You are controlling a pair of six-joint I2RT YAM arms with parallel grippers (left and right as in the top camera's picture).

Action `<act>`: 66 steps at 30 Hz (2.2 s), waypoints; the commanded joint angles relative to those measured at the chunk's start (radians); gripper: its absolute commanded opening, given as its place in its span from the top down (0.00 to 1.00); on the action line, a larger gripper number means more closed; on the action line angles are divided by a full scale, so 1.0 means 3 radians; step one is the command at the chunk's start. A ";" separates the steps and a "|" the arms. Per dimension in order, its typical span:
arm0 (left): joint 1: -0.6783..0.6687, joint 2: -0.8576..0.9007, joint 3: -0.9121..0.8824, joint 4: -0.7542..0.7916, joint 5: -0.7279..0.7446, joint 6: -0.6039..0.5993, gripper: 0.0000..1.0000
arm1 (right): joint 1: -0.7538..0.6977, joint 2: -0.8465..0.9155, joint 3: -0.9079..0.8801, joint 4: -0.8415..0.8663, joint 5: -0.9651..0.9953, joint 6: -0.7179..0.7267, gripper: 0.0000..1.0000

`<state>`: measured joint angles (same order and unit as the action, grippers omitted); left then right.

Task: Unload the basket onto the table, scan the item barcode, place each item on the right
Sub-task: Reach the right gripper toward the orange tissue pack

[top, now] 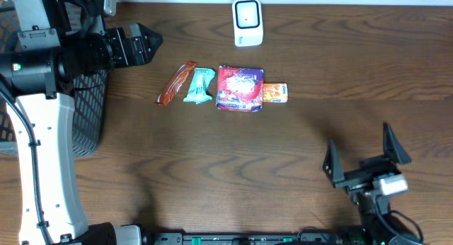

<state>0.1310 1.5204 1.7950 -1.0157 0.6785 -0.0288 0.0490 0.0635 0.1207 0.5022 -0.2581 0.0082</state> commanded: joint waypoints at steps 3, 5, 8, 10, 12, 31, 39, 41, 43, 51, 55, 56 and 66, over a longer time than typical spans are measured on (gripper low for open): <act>0.0008 0.0013 0.0013 0.0003 0.0032 0.0008 0.02 | -0.0028 0.0698 0.0833 -0.0633 -0.0336 -0.0367 0.01; 0.0008 0.0013 0.0013 0.0003 0.0032 0.0008 0.02 | -0.0028 0.1036 0.1156 -0.0980 -0.0409 -0.0459 0.01; 0.0008 0.0013 0.0014 0.0001 0.0032 0.0008 0.02 | -0.0028 0.1676 0.1773 -0.1696 -0.0492 -0.0585 0.01; 0.0008 0.0013 0.0014 0.0001 0.0032 0.0008 0.02 | -0.0027 0.2141 0.2228 -0.2206 -0.0584 -0.0645 0.01; 0.0008 0.0013 0.0014 0.0001 0.0032 0.0008 0.02 | -0.0027 0.2530 0.2611 -0.2599 -0.0678 -0.0645 0.01; 0.0008 0.0013 0.0013 0.0001 0.0032 0.0008 0.02 | 0.0055 0.4522 0.3456 -0.3174 -0.2885 -0.0589 0.01; 0.0008 0.0013 0.0013 0.0003 0.0032 0.0008 0.02 | 0.0106 0.4658 0.3456 -0.3164 -0.1751 0.0223 0.01; 0.0008 0.0013 0.0013 0.0001 0.0032 0.0008 0.02 | 0.0130 0.4658 0.3456 -0.3229 -0.1245 0.0512 0.01; 0.0008 0.0013 0.0014 0.0001 0.0032 0.0008 0.02 | 0.0187 0.4658 0.3456 -0.3290 -0.0922 0.0643 0.01; 0.0008 0.0013 0.0013 0.0001 0.0032 0.0008 0.02 | 0.0278 0.4662 0.3456 -0.3295 -0.0496 0.0973 0.01; 0.0008 0.0013 0.0014 0.0003 0.0032 0.0008 0.02 | 0.0280 0.4696 0.3455 -0.3271 -0.0219 0.1031 0.01; 0.0008 0.0013 0.0013 0.0003 0.0032 0.0008 0.02 | 0.0280 0.4714 0.3455 -0.3243 -0.0169 0.1030 0.01; 0.0008 0.0013 0.0013 0.0001 0.0032 0.0008 0.02 | 0.0278 0.5268 0.3455 -0.2616 -0.0084 0.0949 0.28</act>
<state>0.1310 1.5204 1.7950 -1.0153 0.6785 -0.0288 0.1242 1.5913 1.1446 -0.3088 -0.2897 0.3004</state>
